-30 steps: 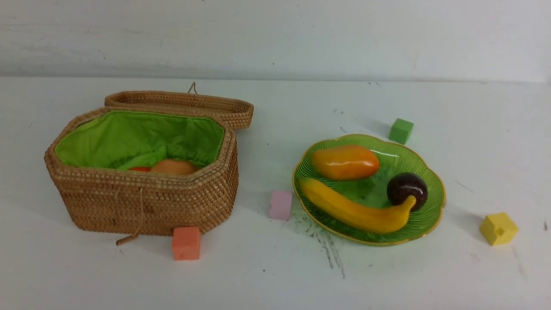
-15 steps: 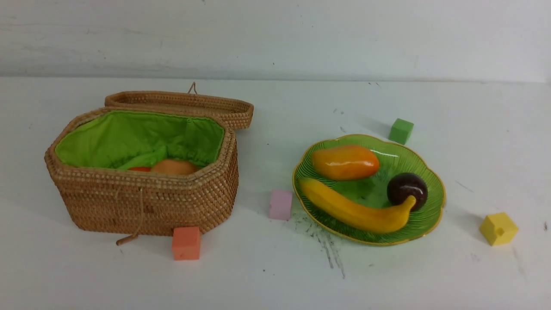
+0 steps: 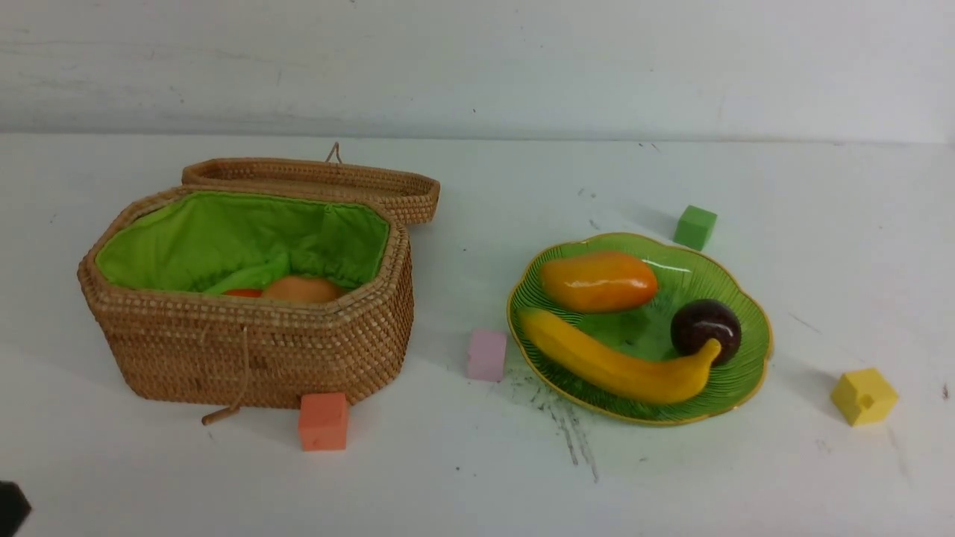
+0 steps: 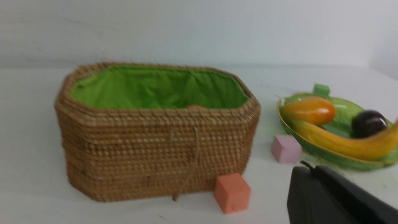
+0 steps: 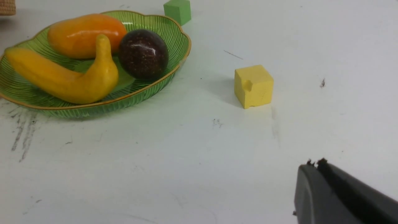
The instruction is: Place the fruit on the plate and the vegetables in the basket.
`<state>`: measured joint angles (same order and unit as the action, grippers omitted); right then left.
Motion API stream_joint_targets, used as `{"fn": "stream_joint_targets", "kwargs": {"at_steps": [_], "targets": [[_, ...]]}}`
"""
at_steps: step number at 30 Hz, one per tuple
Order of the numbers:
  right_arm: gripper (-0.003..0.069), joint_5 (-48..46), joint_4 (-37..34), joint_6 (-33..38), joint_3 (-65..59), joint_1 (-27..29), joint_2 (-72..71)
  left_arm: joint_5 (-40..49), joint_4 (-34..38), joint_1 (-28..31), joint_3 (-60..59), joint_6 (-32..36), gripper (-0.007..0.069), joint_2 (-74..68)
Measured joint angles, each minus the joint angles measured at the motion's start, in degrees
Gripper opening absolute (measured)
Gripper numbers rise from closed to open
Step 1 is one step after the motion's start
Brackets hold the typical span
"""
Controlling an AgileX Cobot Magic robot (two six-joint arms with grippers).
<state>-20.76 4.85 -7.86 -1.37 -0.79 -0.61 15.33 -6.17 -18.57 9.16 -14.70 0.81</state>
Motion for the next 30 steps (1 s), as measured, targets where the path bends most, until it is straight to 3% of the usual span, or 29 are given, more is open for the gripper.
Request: {"fn": "stream_joint_targets", "kwargs": {"at_steps": [3, 8, 13, 17, 24, 28, 30], "targets": [[0.0025, 0.0, 0.0, 0.0, 0.0, 0.0, 0.0, -2.7, 2.8, 6.4, 0.0, 4.0, -0.0013, 0.0], [0.0034, 0.0, 0.0, 0.0, 0.0, 0.0, 0.0, -7.7, 4.7, 12.9, -2.1, 4.7, -0.0013, 0.0], [0.0034, 0.0, 0.0, 0.0, 0.0, 0.0, 0.0, -14.8, 5.3, 13.6, -8.7, 3.3, -0.0013, 0.0], [0.0034, 0.0, 0.0, 0.0, 0.0, 0.0, 0.0, -15.3, 5.5, 13.6, -10.6, 1.7, -0.0013, 0.0], [0.0043, 0.0, 0.0, 0.0, 0.0, 0.0, 0.0, -4.3, 5.6, 13.6, -10.8, 1.0, -0.0013, 0.0], [0.0044, -0.1, 0.0, 0.0, 0.0, 0.0, 0.0, 6.6, 6.2, 13.2, -10.9, 1.1, -0.0013, 0.0], [0.0044, -0.1, 0.0, 0.0, 0.0, 0.0, 0.0, 7.0, 6.2, 12.5, -10.9, 1.2, -0.0013, 0.0]]}}
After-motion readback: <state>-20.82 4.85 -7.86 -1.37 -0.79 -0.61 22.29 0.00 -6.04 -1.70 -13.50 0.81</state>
